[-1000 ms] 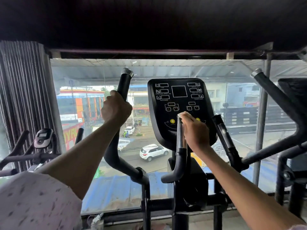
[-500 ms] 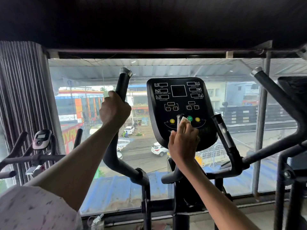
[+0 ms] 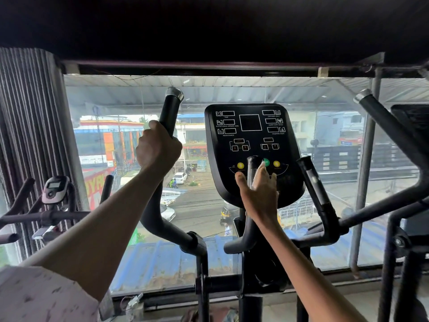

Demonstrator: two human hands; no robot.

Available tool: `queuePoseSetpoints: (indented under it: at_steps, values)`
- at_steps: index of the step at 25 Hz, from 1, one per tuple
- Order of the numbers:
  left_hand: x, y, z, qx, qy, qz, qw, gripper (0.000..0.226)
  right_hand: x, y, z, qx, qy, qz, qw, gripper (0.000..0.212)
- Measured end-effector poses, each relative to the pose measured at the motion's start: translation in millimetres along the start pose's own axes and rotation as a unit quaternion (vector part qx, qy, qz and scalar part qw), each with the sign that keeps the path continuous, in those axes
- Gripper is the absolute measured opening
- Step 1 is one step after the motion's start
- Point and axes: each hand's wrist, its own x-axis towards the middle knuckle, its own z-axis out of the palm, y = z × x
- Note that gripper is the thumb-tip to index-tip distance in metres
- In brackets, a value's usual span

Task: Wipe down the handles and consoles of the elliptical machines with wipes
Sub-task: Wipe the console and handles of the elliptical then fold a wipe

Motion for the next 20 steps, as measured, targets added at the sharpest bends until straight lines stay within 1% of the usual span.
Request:
queuePoseSetpoints:
  at_steps: [1, 3, 4, 5, 7, 9, 11, 12, 13, 14, 15, 16, 18, 20]
  values:
    - [0, 0, 0, 0.002, 0.002, 0.000, 1.000, 0.033, 7, -4, -7, 0.051, -0.017, 0.027, 0.998, 0.093]
    - [0, 0, -1, 0.001, 0.002, 0.001, 1.000, 0.032, 28, -13, -21, 0.180, -0.065, 0.116, 0.975, 0.085]
    - [-1, 0, -1, -0.003, 0.001, 0.000, 1.000, 0.032, 36, -15, -25, 0.210, -0.079, 0.130, 0.966, 0.085]
    - [0, 0, -2, -0.005, -0.001, -0.001, 1.000, 0.032, 35, -17, -25, 0.213, -0.080, 0.118, 0.967, 0.088]
    - [0, 1, -2, -0.006, 0.000, -0.005, 1.000, 0.032, 15, -18, -19, 0.163, -0.054, 0.049, 0.984, 0.094]
    - [0, 0, -2, -0.003, 0.000, -0.004, 1.000, 0.033, -13, -5, -9, 0.132, -0.020, 0.016, 0.991, 0.084]
    - [-1, 0, -1, -0.004, 0.000, -0.001, 1.000, 0.034, -21, 8, -6, 0.165, -0.030, 0.047, 0.985, 0.067]
    - [-1, 0, -1, -0.005, 0.000, 0.000, 1.000, 0.034, -15, 10, -8, 0.207, -0.052, 0.085, 0.973, 0.057]
    - [-1, 0, -1, -0.005, -0.001, 0.001, 1.000, 0.035, -5, 12, -10, 0.245, -0.077, 0.124, 0.959, 0.054]
    - [-1, 0, -1, -0.005, -0.002, 0.001, 1.000, 0.035, 6, 12, -14, 0.279, -0.099, 0.153, 0.943, 0.063]
    - [-1, 0, -1, -0.004, -0.003, 0.002, 1.000, 0.035, 14, 11, -15, 0.287, -0.113, 0.159, 0.938, 0.073]
    - [-1, -1, -1, -0.004, -0.003, 0.002, 1.000, 0.035, 16, 4, -15, 0.278, -0.115, 0.139, 0.943, 0.081]
    - [0, -1, -1, -0.004, -0.004, 0.000, 1.000, 0.035, 7, -6, -14, 0.232, -0.082, 0.076, 0.966, 0.093]
    - [-1, -1, -1, -0.003, -0.006, -0.004, 1.000, 0.035, -11, -5, -12, 0.178, -0.035, 0.036, 0.983, 0.093]
